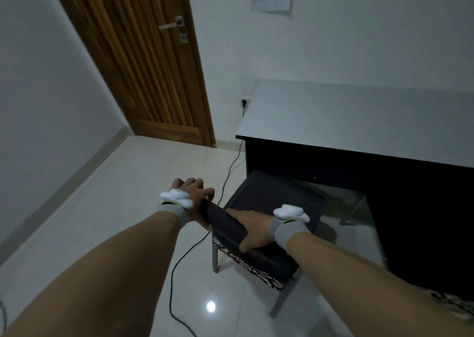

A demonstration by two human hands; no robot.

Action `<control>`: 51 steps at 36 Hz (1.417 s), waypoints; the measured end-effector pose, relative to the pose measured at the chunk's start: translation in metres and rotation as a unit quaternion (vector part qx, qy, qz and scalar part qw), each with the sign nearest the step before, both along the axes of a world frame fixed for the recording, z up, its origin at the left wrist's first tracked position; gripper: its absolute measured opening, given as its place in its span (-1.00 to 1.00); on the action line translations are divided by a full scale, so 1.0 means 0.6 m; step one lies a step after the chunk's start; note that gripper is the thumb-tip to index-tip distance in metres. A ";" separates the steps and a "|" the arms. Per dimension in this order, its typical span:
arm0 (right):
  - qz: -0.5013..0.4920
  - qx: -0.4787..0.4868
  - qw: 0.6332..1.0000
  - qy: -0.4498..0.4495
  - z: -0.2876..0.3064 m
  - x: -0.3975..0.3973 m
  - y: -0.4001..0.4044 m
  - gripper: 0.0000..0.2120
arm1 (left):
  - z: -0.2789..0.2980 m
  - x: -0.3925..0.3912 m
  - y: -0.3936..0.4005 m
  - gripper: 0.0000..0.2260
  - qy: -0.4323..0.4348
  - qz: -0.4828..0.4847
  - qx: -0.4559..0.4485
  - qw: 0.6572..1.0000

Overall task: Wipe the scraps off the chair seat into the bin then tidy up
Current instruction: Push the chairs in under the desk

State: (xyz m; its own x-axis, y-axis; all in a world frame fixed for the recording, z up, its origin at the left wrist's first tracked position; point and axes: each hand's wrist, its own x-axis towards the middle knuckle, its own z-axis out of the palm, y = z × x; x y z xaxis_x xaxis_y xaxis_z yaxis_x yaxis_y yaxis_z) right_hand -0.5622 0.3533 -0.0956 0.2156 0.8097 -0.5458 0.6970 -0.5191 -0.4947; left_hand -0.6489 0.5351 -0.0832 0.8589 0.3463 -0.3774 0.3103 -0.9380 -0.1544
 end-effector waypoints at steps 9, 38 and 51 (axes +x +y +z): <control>-0.062 0.008 0.995 -0.075 -0.007 0.034 -0.156 -0.17 | -0.021 0.050 -0.120 -0.39 -0.016 -0.091 -0.055 0.994; -0.106 -0.030 0.986 -0.128 -0.002 0.188 -0.321 -0.38 | -0.041 0.207 -0.275 -0.09 0.015 -0.010 -0.169 0.985; -0.438 0.368 0.816 0.083 0.184 0.285 -0.467 -0.69 | 0.185 0.341 -0.361 -0.59 -0.187 0.047 -0.381 0.904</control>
